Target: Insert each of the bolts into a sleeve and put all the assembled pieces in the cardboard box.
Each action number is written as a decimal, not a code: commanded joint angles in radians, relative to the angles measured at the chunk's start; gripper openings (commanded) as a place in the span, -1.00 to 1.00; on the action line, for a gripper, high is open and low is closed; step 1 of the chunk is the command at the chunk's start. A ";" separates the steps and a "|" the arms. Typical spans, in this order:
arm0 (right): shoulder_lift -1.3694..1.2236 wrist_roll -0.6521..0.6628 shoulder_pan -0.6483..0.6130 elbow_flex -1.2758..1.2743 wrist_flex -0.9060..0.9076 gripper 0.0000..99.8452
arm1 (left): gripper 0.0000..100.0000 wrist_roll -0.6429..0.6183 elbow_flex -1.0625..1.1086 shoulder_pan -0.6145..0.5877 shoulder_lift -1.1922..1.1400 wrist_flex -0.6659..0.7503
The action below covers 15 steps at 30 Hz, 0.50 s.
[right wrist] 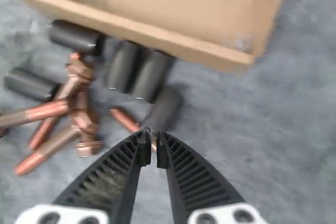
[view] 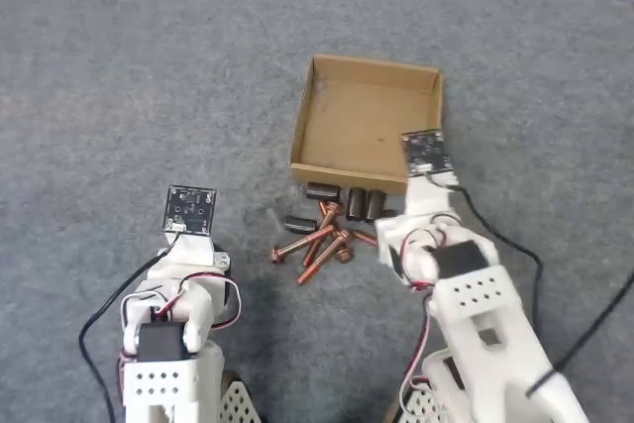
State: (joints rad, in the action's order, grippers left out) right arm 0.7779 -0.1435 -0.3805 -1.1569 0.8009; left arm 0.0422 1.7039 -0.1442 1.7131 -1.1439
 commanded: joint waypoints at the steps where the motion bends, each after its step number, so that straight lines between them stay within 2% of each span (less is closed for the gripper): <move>1: -0.062 -0.029 -0.030 0.058 -0.056 -0.99 | -0.98 0.003 -0.025 -0.006 0.011 0.023; 15: -0.292 -0.078 -0.004 0.063 -0.173 -0.99 | -0.98 0.003 -0.021 -0.005 0.011 0.025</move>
State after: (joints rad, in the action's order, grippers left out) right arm 0.5002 -0.2094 -0.3974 -1.1569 0.6444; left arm 0.0422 1.7039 -0.1442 1.7131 -1.1439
